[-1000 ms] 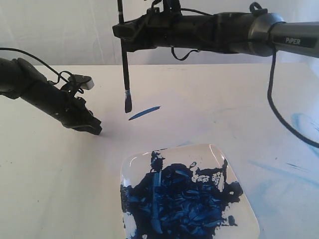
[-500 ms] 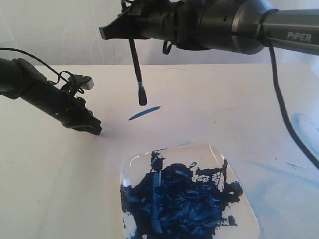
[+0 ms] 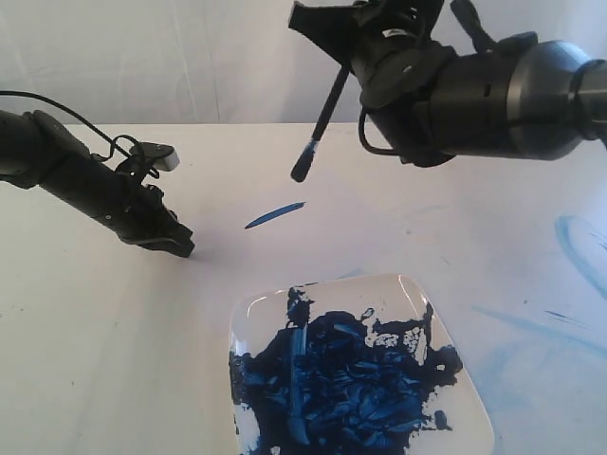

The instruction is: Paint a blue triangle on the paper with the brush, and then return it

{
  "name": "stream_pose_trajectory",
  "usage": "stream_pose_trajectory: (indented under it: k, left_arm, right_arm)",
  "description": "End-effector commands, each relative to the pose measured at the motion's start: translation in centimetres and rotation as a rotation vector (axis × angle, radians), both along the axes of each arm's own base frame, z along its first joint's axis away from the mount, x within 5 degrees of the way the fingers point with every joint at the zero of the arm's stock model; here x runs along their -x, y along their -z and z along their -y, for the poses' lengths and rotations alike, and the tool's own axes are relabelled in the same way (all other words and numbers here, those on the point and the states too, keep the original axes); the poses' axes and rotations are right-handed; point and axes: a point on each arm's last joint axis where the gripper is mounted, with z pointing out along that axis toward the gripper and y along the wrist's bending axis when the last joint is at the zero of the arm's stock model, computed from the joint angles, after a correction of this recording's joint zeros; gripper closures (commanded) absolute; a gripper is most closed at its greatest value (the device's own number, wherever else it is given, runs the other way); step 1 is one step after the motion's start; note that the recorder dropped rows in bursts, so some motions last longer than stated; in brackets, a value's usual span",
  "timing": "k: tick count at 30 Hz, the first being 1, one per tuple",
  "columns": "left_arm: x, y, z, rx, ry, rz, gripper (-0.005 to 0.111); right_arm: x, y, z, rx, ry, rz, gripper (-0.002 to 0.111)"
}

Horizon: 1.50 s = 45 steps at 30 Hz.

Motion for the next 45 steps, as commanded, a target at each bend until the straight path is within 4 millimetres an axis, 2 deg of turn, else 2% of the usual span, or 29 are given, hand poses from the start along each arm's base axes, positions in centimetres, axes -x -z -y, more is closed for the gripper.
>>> stream_pose_trajectory:
  k: [1,5,10,12,28,45]
  left_arm:
    - [0.2,-0.1,0.3,0.023,0.007,-0.026,0.107]
    - [0.2,-0.1,0.3,0.023,0.006,-0.024,0.107]
    - [0.2,-0.1,0.3,0.022,0.005,-0.023,0.107]
    - [0.2,-0.1,0.3,0.022,0.005,-0.023,0.107]
    - [0.1,-0.1,0.3,0.021,0.003,-0.020,0.107]
    - [0.1,-0.1,0.3,0.021,0.003,-0.020,0.107]
  right_arm:
    - [0.1,0.9,-0.2,-0.049,-0.009,-0.018,0.108]
    - [0.3,1.7,-1.1,-0.202,-0.008,-0.056,0.108]
    - [2.2,3.7,-4.2,-0.153,0.012,0.013,0.108]
    - [2.0,4.5,-4.7,-0.134,0.016,0.006,0.108]
    - [1.4,7.1,-5.3,-0.087,0.028,-0.024,0.108]
    - [1.3,7.5,-5.5,-0.094,0.026,-0.013,0.108]
